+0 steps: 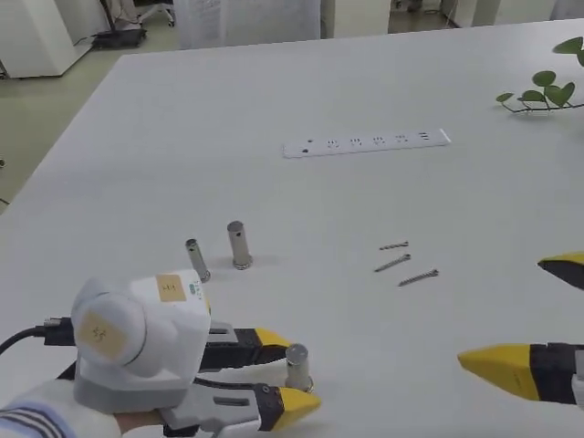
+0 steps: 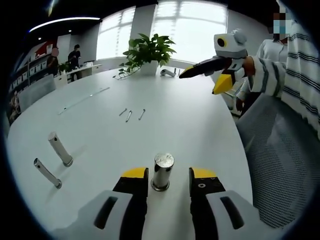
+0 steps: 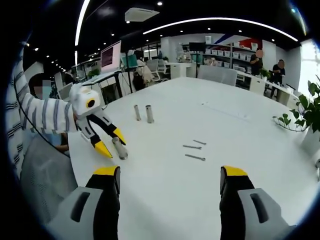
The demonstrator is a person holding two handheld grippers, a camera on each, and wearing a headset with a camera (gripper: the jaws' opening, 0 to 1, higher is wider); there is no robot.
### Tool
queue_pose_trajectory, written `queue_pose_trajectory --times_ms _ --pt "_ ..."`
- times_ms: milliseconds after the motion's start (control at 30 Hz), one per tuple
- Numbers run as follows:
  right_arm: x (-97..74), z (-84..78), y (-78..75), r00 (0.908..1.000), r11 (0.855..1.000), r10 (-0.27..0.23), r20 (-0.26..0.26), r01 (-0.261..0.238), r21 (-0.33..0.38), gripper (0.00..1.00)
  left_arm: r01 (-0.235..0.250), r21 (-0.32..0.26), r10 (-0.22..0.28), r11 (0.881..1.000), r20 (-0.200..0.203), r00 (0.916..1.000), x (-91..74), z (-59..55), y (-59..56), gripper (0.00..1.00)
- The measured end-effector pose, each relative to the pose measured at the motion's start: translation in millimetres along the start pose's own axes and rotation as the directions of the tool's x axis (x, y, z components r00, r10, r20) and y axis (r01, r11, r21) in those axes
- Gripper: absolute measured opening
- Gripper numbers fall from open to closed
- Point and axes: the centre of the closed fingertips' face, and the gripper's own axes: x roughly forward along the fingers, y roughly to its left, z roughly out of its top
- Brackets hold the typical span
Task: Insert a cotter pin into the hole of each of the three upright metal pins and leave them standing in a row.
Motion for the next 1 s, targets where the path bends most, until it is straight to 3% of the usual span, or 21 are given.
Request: queue_pose_trajectory --times_ms 433,733,1000 --pt "18.5 7.1 -7.7 0.9962 0.992 0.065 -0.059 -0.07 -0.102 0.8 -0.009 -0.028 0.009 1.0 0.003 1.0 -1.9 -4.6 -0.4 0.33" --pt "27.6 5.8 -15.7 0.9881 0.98 0.104 -0.113 -0.121 -0.157 0.79 -0.011 -0.047 0.011 0.999 0.014 0.9998 -3.5 -4.3 -2.8 0.36" --pt "36.7 6.0 -16.7 0.9713 0.952 0.146 -0.188 -0.189 -0.24 0.79 -0.008 -0.056 0.009 0.998 0.016 0.9998 -2.6 -5.9 -5.3 0.36"
